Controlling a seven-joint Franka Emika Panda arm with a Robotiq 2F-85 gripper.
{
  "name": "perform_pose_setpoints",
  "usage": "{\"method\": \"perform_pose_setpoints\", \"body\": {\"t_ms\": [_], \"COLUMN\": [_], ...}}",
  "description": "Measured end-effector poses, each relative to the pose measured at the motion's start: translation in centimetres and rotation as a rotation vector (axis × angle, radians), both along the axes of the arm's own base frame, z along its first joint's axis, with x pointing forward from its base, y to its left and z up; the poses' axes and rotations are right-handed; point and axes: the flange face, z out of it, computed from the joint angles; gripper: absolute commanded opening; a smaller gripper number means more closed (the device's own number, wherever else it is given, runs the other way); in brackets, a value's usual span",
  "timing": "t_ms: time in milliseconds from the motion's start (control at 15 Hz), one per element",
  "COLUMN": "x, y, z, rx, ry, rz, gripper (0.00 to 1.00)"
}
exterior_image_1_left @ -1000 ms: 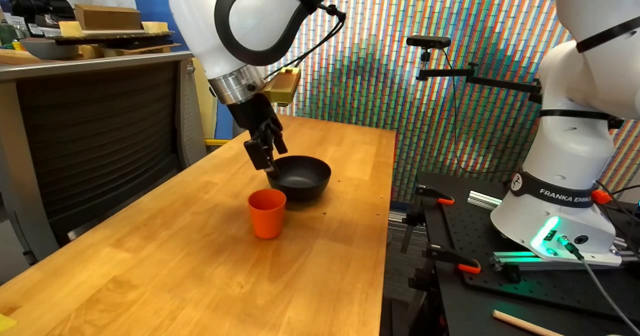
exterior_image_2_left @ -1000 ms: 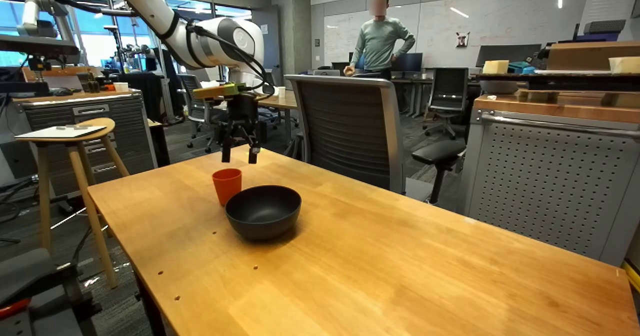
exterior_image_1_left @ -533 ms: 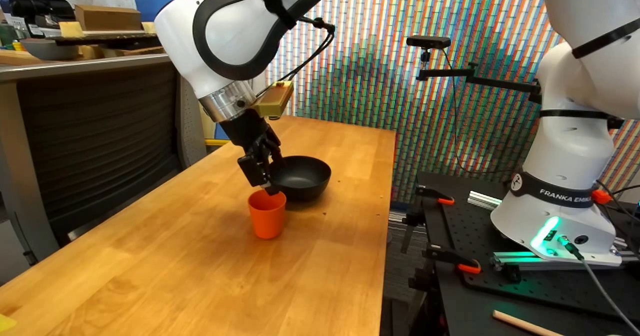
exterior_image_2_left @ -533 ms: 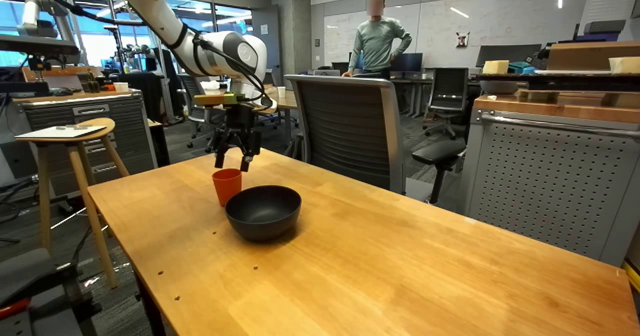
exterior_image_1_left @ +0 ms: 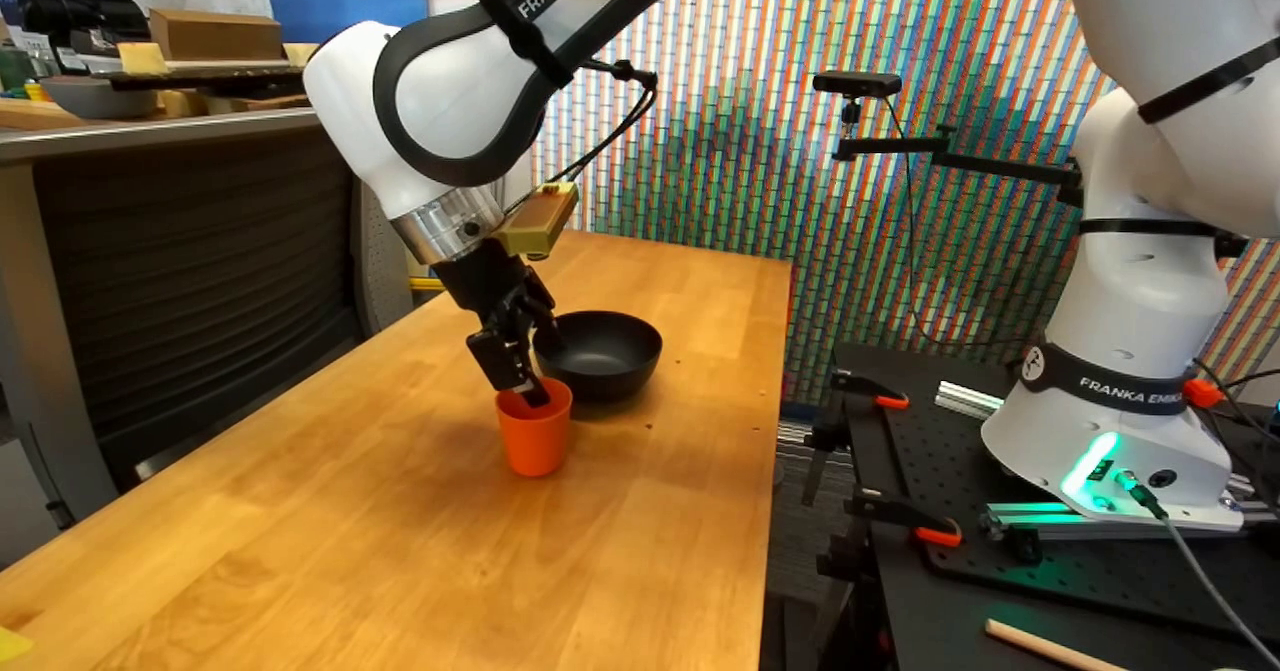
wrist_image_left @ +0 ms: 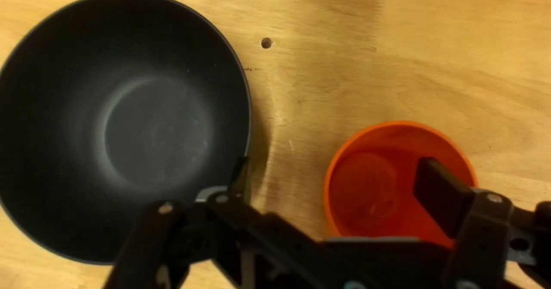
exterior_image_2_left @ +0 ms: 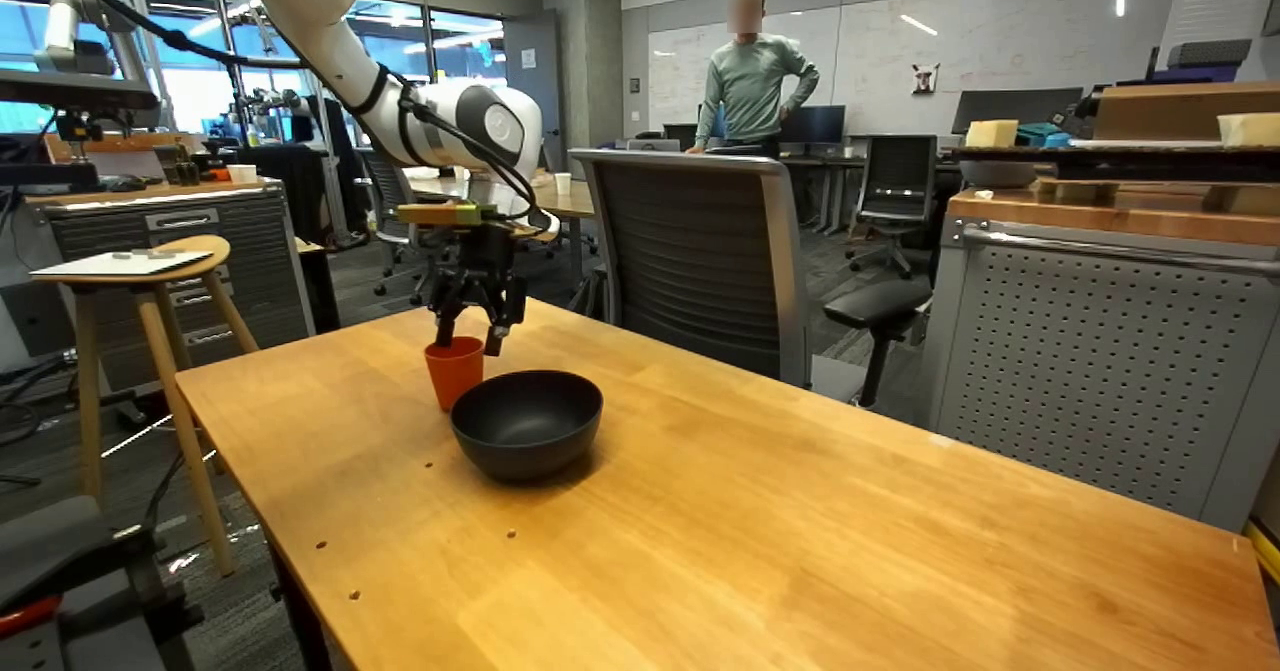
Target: Pick up the orange cup and put it in the black bowl
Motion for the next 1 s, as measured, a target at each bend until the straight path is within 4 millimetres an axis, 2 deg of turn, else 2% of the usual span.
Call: {"method": "perform_pose_setpoints", "body": {"t_ms": [533, 600, 1000], "x": [0.66, 0.69, 0.81], "y": [0.31, 0.29, -0.44], "z": [-0.29, -0.39, -0.82], "rx": [0.026, 0.033, 0.075], "ry": [-0.023, -0.024, -0.008], "rz": [-0.013, -0.018, -0.037], "gripper": [0.02, 0.00, 0.02]}}
